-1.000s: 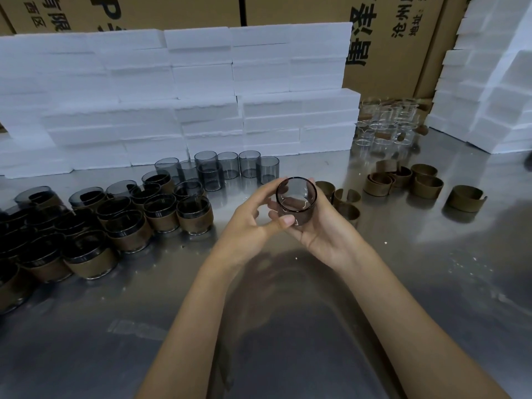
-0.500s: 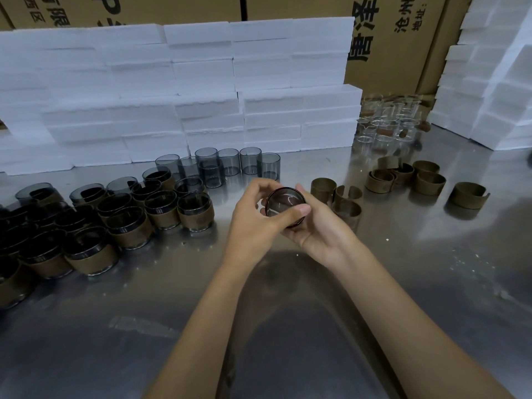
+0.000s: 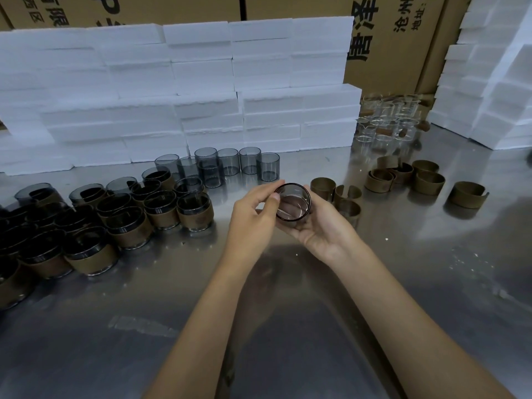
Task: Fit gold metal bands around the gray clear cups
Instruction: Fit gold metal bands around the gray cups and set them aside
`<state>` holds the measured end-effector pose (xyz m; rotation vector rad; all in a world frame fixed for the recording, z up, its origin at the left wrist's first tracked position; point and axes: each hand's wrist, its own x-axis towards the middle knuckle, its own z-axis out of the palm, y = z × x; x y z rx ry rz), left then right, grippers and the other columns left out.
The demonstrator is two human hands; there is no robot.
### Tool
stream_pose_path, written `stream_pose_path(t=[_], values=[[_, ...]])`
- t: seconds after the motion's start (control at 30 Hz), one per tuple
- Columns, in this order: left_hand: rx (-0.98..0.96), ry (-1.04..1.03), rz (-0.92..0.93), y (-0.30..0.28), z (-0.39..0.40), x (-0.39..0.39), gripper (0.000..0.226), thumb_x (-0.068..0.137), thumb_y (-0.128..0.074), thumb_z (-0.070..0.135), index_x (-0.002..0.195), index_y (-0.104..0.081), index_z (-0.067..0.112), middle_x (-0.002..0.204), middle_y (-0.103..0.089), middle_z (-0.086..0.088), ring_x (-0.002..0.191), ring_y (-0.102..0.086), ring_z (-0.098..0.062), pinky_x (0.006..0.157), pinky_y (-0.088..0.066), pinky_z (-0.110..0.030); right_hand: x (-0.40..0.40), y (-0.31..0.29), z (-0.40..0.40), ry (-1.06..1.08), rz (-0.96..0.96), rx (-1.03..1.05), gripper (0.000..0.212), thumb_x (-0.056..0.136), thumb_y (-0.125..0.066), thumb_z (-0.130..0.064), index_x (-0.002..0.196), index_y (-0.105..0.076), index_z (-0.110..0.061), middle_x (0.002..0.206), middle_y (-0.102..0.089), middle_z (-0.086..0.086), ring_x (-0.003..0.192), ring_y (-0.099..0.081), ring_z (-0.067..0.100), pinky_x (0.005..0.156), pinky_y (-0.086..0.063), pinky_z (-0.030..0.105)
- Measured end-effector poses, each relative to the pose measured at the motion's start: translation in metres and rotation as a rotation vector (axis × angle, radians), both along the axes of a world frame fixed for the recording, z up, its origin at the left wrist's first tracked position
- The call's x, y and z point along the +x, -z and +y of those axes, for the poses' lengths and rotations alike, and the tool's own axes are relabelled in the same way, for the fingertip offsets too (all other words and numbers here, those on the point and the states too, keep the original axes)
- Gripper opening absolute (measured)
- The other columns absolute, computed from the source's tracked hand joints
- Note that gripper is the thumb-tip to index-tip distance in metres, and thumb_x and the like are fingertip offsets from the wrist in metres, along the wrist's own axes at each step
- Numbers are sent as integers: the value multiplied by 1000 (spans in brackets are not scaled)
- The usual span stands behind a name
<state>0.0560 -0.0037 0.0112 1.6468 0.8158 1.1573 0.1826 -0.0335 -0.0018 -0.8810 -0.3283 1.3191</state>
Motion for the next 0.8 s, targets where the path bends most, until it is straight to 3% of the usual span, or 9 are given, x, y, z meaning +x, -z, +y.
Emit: stream_pose_path(t=[0.13, 0.23, 0.3, 0.4, 0.5, 0.57, 0.67, 0.73, 0.8], values=[[11, 98, 5, 2, -2, 1, 50, 98, -49, -7, 136, -61, 23, 123, -65, 18, 102, -63, 16, 86, -43, -2, 4, -2, 1, 46, 28, -24, 39, 107, -48, -35, 122, -65, -3, 113, -75, 19, 112, -70, 34, 78, -63, 43], [87, 110, 116, 10, -5, 4, 58, 93, -68, 7, 144, -55, 31, 130, -58, 29, 116, -61, 5, 99, -47, -14, 6, -1, 1, 80, 48, -41, 43, 107, -50, -36, 126, -64, 0, 116, -72, 24, 113, -69, 38, 82, -63, 44], [244, 37, 263, 16, -6, 7, 67, 88, -78, 21, 149, -51, 30, 148, -44, 24, 134, -47, 2, 110, -40, -18, 5, 2, 1, 93, 18, -60, 47, 105, -54, -39, 128, -62, 1, 117, -72, 26, 110, -70, 39, 95, -58, 49], [283, -56, 175, 17, -3, 7, 59, 93, -74, 25, 147, -52, 32, 158, -39, 12, 138, -40, 4, 106, -37, -10, 1, 3, -1, 84, -83, -39, 51, 103, -55, -45, 125, -64, -1, 117, -73, 22, 107, -73, 32, 87, -61, 43], [123, -74, -76, 14, 3, 2, 40, 103, -59, 25, 141, -56, 39, 143, -54, 13, 122, -59, 2, 91, -56, -24, -5, 0, -3, 72, -329, 16, 52, 99, -54, -55, 119, -69, -9, 107, -77, 12, 97, -76, 21, 86, -61, 37], [-52, -63, -208, 10, 5, -2, 32, 107, -51, 28, 135, -59, 42, 129, -62, 20, 110, -65, 5, 75, -59, -25, -11, -1, -3, 125, -602, 1, 50, 92, -61, -62, 113, -69, -18, 100, -75, 5, 84, -72, 12, 86, -61, 37], [-298, 3, -342, 7, 7, -4, 28, 110, -44, 29, 124, -66, 38, 123, -71, 6, 106, -71, -15, 81, -58, -40, -20, 3, -2, 194, -931, 37, 53, 83, -69, -65, 117, -58, -26, 78, -60, -6, 70, -57, 8, 75, -54, 36], [-406, 64, -391, 6, 8, -2, 28, 110, -41, 30, 120, -66, 35, 125, -70, -8, 96, -72, -20, 91, -53, -48, -24, 5, -2, 219, -1022, 79, 62, 75, -70, -70, 119, -53, -29, 63, -50, -19, 61, -47, 0, 63, -41, 24], [-502, 116, -423, 5, 8, -1, 24, 108, -46, 33, 118, -67, 32, 112, -71, -9, 95, -70, -28, 89, -52, -46, -24, 7, -2, 273, -1055, 106, 57, 75, -73, -68, 112, -53, -29, 57, -45, -19, 56, -43, 0, 60, -36, 22]])
